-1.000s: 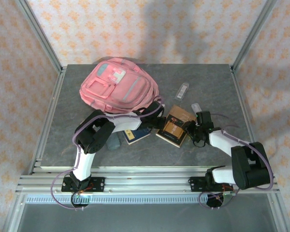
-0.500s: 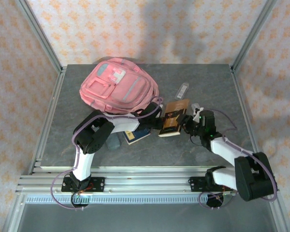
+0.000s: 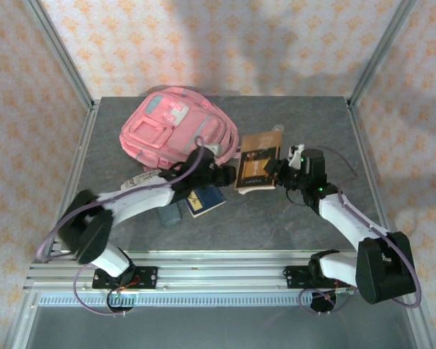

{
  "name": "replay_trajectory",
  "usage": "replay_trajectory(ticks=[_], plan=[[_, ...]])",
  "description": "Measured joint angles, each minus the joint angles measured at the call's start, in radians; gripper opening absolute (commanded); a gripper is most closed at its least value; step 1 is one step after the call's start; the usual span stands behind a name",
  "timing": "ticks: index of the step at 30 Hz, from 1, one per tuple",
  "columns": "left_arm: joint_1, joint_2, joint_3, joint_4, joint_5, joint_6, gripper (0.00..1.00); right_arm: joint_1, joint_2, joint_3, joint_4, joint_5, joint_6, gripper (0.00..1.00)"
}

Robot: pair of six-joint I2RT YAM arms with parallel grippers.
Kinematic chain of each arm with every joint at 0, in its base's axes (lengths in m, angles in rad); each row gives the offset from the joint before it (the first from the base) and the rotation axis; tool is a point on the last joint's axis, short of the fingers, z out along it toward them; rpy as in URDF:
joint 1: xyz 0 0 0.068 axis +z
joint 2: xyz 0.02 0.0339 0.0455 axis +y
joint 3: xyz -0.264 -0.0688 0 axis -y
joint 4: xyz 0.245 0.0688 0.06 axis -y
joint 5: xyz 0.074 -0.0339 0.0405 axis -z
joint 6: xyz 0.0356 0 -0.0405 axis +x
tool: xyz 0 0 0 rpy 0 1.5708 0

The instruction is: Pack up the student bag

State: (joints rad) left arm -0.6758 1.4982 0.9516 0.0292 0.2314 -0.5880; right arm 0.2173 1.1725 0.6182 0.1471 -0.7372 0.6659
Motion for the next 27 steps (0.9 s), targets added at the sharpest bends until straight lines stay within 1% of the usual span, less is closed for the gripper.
replay_trajectory(ticks=[1,2,5,9,13,19,23,25,27], plan=[[0.027,-0.06,-0.026,0.028,0.008,-0.012,0.69,0.0,-0.002,0.031,-0.002,-0.02,-0.008,0.0],[0.053,-0.109,-0.049,0.054,0.025,-0.019,0.75,0.0,-0.002,0.058,-0.001,-0.042,-0.014,0.0],[0.13,-0.231,-0.117,0.129,0.086,-0.046,0.76,0.0,-0.002,0.114,0.006,-0.118,-0.018,0.0],[0.186,-0.316,-0.182,0.21,0.19,-0.071,0.78,0.003,-0.003,0.147,0.026,-0.225,-0.014,0.0],[0.214,-0.351,-0.231,0.306,0.294,-0.105,0.83,0.032,-0.003,0.186,0.027,-0.32,-0.017,0.0],[0.22,-0.357,-0.256,0.403,0.391,-0.146,0.83,0.135,-0.007,0.227,0.088,-0.47,-0.019,0.0],[0.227,-0.359,-0.277,0.494,0.452,-0.181,0.83,0.16,-0.021,0.233,0.107,-0.528,-0.025,0.0],[0.237,-0.364,-0.304,0.567,0.488,-0.216,0.8,0.16,-0.022,0.243,0.103,-0.543,-0.037,0.0],[0.249,-0.37,-0.331,0.632,0.522,-0.251,0.73,0.16,-0.021,0.249,0.102,-0.552,-0.045,0.0]])
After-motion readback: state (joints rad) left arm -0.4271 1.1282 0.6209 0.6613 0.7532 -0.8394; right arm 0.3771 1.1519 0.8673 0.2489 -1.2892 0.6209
